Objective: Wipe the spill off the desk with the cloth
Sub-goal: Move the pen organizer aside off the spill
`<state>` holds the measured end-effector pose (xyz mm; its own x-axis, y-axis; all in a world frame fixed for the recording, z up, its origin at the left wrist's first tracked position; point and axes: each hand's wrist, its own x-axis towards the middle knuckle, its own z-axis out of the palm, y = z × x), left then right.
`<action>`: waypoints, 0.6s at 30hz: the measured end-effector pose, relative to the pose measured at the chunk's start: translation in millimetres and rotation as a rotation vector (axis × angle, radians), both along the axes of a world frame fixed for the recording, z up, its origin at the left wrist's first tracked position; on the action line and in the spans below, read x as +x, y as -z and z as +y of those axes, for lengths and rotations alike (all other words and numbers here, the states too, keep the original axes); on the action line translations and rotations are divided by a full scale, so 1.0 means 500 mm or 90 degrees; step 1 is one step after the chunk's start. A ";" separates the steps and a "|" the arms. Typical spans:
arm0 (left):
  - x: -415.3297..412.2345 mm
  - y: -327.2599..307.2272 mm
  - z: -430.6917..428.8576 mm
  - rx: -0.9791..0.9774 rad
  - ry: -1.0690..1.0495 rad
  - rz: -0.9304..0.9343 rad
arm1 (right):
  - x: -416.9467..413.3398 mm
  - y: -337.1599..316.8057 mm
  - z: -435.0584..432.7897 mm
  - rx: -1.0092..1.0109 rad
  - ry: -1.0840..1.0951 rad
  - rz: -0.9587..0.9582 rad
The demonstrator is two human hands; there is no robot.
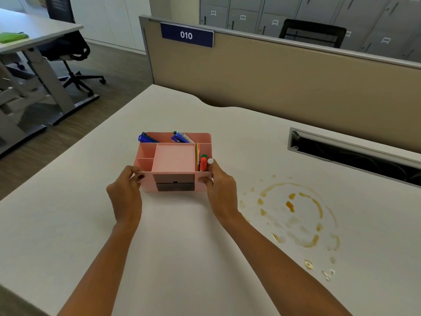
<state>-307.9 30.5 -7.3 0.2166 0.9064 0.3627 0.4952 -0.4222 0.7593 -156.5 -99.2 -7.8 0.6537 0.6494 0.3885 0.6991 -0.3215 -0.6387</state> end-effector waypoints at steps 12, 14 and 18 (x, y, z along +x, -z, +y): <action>0.035 -0.018 -0.098 0.115 -0.191 0.136 | 0.010 -0.008 -0.079 0.065 0.035 0.014; 0.058 -0.021 -0.129 0.171 -0.156 0.161 | 0.026 -0.008 -0.108 0.089 0.066 0.004; 0.120 -0.023 -0.214 0.223 0.039 0.160 | 0.067 -0.002 -0.194 0.111 0.159 -0.004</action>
